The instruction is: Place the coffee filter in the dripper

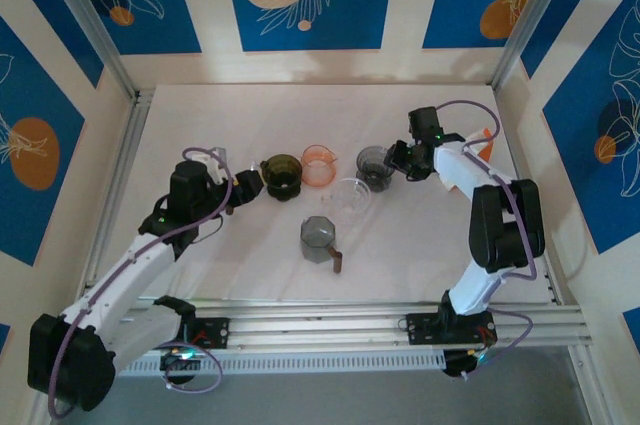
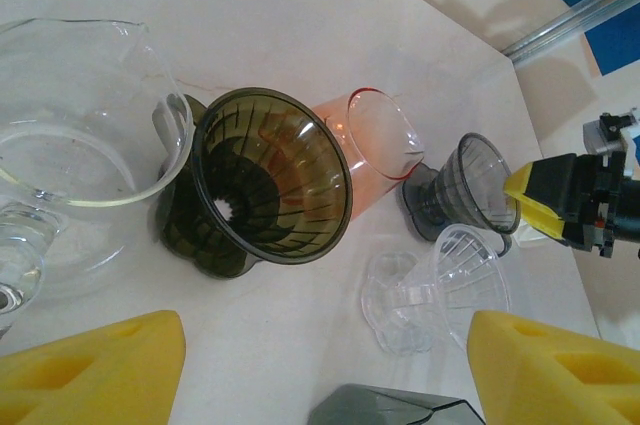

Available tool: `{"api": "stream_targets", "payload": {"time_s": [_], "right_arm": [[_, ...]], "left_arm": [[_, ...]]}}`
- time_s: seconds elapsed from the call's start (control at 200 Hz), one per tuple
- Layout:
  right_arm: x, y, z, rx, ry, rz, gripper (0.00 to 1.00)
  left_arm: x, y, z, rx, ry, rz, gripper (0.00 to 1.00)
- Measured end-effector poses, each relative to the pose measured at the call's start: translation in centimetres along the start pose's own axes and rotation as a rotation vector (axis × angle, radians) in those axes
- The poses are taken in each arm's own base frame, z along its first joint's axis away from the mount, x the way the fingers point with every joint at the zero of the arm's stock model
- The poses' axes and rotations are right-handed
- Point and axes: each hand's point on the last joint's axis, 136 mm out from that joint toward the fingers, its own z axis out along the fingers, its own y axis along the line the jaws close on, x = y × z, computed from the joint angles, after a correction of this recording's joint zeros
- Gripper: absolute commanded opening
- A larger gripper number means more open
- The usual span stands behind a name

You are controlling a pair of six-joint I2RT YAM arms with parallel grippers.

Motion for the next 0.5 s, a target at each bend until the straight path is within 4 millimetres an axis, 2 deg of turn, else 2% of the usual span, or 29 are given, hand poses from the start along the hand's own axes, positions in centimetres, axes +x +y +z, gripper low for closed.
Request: {"api": "stream_targets", "payload": {"time_s": [0.315,0.5], "right_arm": [[-0.11,0.45,0.73,-0.022,0.014,0.01,0.0],[-0.69,0.08,0.33,-0.026,-0.002,0.034,0.0]], "left_arm": [[0.71,0.59,0.14,-0.013,0.018,-0.005,0.77],[0.81,0.46,0.15,-0.006,0.024,-0.003,0.79]]}}
